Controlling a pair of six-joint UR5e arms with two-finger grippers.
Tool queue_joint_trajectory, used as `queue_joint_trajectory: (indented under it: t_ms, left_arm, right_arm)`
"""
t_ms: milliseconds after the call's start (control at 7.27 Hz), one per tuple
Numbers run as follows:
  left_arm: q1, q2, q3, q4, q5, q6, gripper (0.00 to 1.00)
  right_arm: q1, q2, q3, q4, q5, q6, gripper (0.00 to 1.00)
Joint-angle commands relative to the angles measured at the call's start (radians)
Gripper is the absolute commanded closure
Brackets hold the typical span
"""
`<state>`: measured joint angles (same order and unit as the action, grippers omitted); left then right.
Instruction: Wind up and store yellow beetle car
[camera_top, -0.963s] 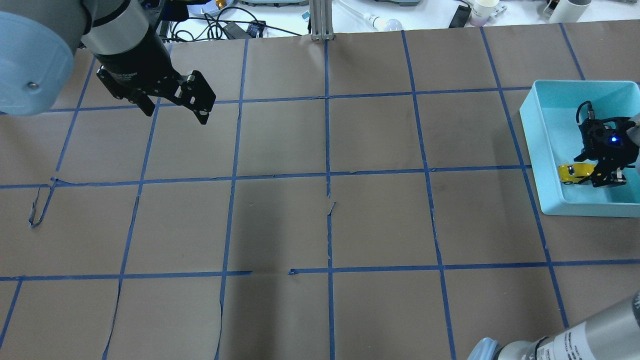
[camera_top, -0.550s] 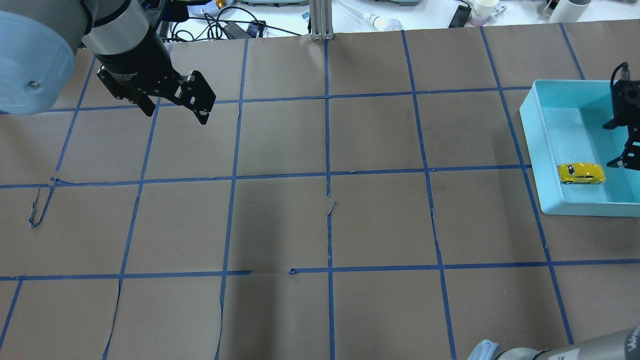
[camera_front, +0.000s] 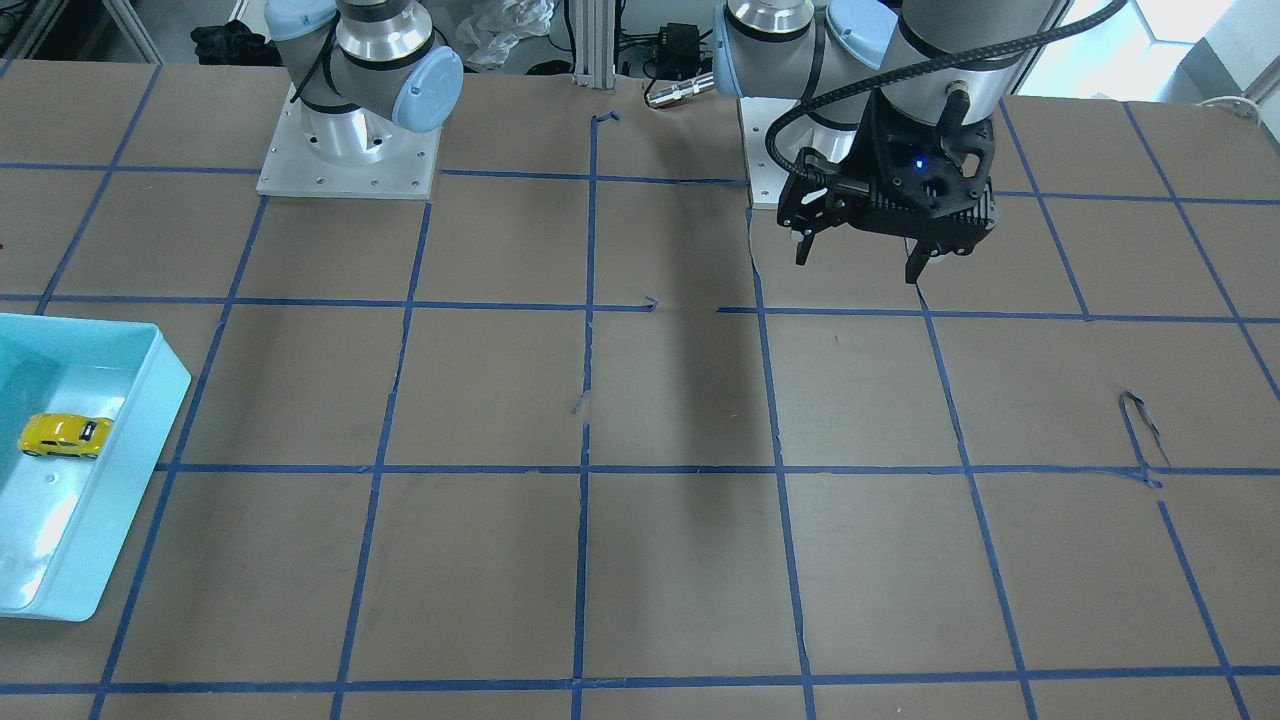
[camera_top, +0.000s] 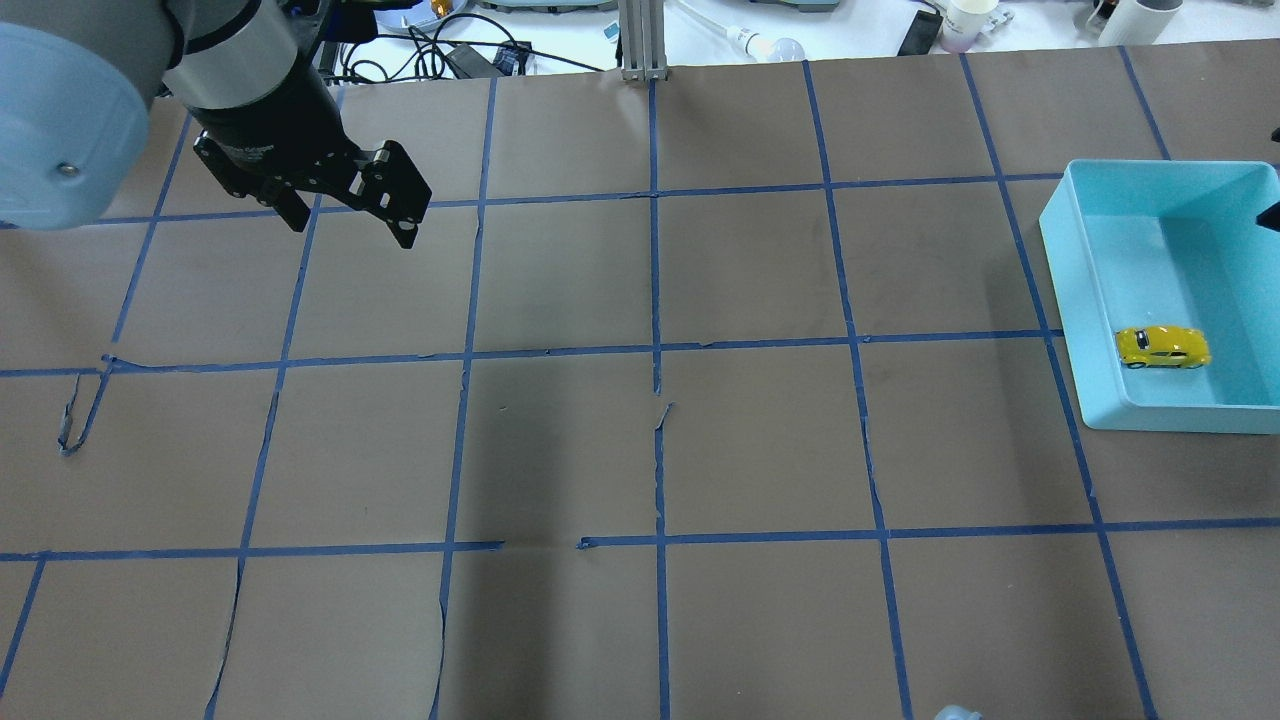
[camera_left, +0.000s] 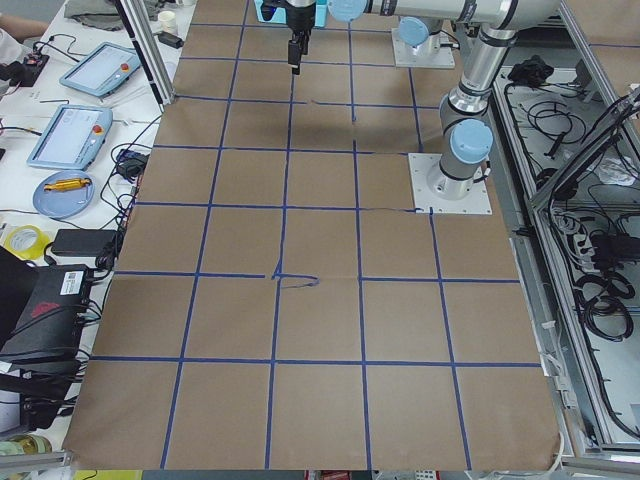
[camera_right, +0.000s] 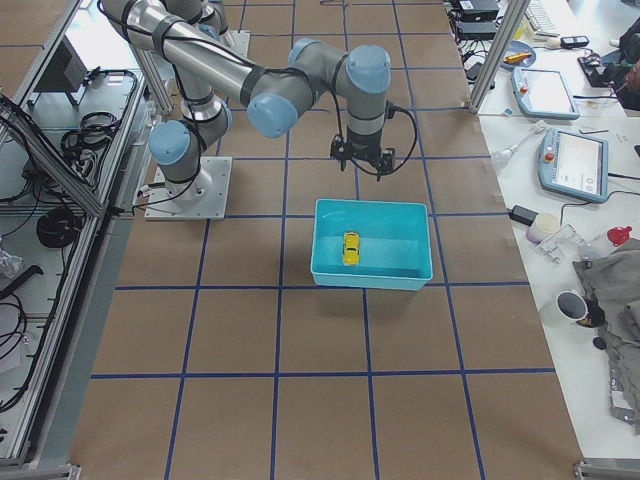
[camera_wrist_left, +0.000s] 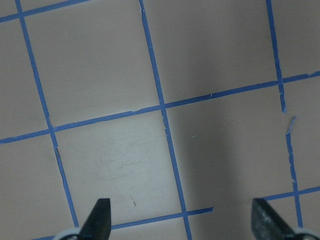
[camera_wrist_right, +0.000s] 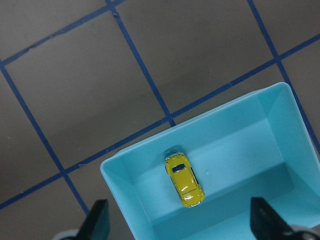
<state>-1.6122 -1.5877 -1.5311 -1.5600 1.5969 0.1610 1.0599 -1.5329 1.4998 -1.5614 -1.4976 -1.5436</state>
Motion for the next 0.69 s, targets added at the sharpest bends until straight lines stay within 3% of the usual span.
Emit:
queue_joint_trajectory:
  t_ms: [0,550]
  left_arm:
    - [0.0,0.0,0.0,0.0,0.0,0.0,0.0]
    - [0.0,0.0,-0.001,0.0,0.002,0.002,0.0]
  right_arm:
    - [0.107,-0.016,-0.05,0.087,0.008,0.353,0.0]
    - [0.484,-0.012,-0.05,0.084,-0.024,1.349,0.0]
